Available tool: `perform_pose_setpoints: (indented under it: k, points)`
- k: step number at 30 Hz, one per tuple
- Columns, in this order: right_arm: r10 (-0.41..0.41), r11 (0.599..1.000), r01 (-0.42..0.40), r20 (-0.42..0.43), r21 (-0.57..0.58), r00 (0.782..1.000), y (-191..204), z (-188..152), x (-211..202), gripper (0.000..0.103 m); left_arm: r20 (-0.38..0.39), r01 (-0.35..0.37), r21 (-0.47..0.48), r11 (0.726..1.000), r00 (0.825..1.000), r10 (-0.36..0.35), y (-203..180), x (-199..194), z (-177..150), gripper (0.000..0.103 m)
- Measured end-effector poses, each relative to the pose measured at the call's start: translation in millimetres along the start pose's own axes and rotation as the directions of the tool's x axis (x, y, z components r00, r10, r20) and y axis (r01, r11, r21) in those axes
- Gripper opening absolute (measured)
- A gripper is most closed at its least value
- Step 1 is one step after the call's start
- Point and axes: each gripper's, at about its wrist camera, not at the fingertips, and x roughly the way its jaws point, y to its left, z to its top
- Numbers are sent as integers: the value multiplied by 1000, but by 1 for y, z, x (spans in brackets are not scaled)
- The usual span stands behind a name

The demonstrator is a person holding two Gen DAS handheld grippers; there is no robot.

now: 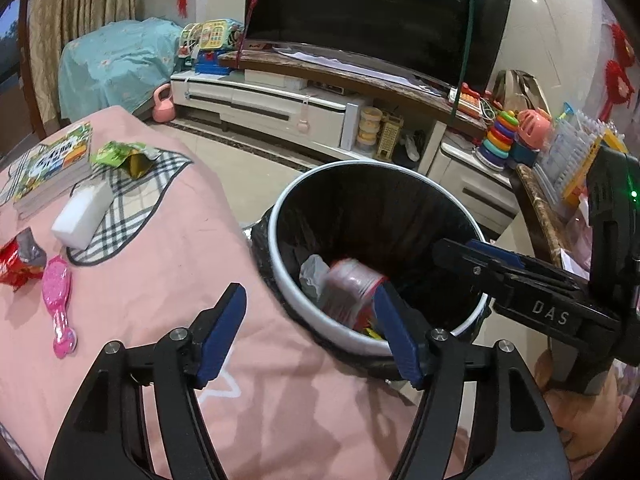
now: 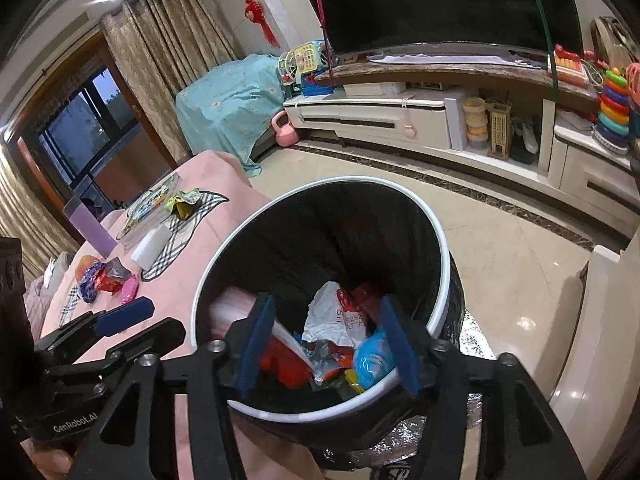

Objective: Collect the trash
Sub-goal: 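Grasp the blue candy bag with the left gripper while the right grasps the pink brush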

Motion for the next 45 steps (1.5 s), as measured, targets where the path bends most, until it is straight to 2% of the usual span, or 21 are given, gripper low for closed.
perform_pose_setpoints:
  k: [2,4,6,9,12,22,31,45]
  points:
    - [6,1000,-6,5,0,1000,3,-1,-3,62,4,-5,-14,1000,1000,5,5,-4,-4,73]
    - [13,1000,-13,11,1,1000,5,-2,-5,69,6,-18,-31,999,1000,18,11,-8,-10,75]
    - [23,1000,-23,21,2,1000,9,-3,-9,82,9,-35,-53,998,999,35,21,-13,-18,76]
    - [37,999,-37,44,-3,998,19,-6,-16,91,4,-50,-101,994,999,51,40,-20,-29,77]
    - [57,998,-57,56,-7,997,33,-10,-20,95,-5,-65,-154,986,998,65,61,-30,-43,77]
    - [150,988,-148,33,-50,988,92,-32,-13,98,-2,-162,-279,947,986,168,127,-73,-88,77]
    - [197,972,-203,-57,-120,979,153,-54,11,98,-7,-208,-368,906,975,221,177,-98,-117,78]
    - [208,953,-231,-129,-195,970,208,-71,38,98,-33,-269,-447,853,958,285,238,-112,-132,78]
